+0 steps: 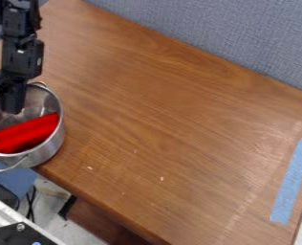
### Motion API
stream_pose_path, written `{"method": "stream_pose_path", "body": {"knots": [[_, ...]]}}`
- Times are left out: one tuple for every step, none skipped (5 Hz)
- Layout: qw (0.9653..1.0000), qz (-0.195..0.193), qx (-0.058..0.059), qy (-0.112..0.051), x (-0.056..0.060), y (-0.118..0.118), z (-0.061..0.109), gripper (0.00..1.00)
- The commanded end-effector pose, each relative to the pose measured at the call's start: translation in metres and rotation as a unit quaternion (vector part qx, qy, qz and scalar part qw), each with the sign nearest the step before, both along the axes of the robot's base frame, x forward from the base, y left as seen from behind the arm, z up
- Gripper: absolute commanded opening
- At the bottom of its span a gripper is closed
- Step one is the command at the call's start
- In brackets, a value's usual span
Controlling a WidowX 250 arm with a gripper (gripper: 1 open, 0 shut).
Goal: Move the red object from the metal pot to the table
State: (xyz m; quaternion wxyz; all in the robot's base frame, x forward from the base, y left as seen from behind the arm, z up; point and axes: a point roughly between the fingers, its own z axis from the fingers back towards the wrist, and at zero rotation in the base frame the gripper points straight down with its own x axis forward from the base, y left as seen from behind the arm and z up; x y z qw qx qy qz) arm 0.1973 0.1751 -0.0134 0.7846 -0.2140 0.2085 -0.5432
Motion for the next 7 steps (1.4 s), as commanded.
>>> {"method": "stream_pose_path", "body": {"knots": [[0.9964, 0.081, 0.018, -0.018, 0.008, 0.007, 0.009, 0.0], [0.9858, 0.165, 0.025, -0.023, 0.014, 0.011, 0.004, 0.0], [0.9822, 0.183, 0.031, -0.028, 0.008, 0.008, -0.015, 0.0], [0.9794, 0.197, 0.029, -0.035, 0.005, 0.006, -0.035, 0.0], [0.9775, 0.207, 0.025, -0.034, -0.001, 0.003, -0.041, 1.0], [0.9821, 0.185, 0.017, -0.034, 0.0, -0.027, -0.046, 1.0], [0.9863, 0.162, 0.0, -0.033, 0.0, -0.057, -0.051, 1.0]]}}
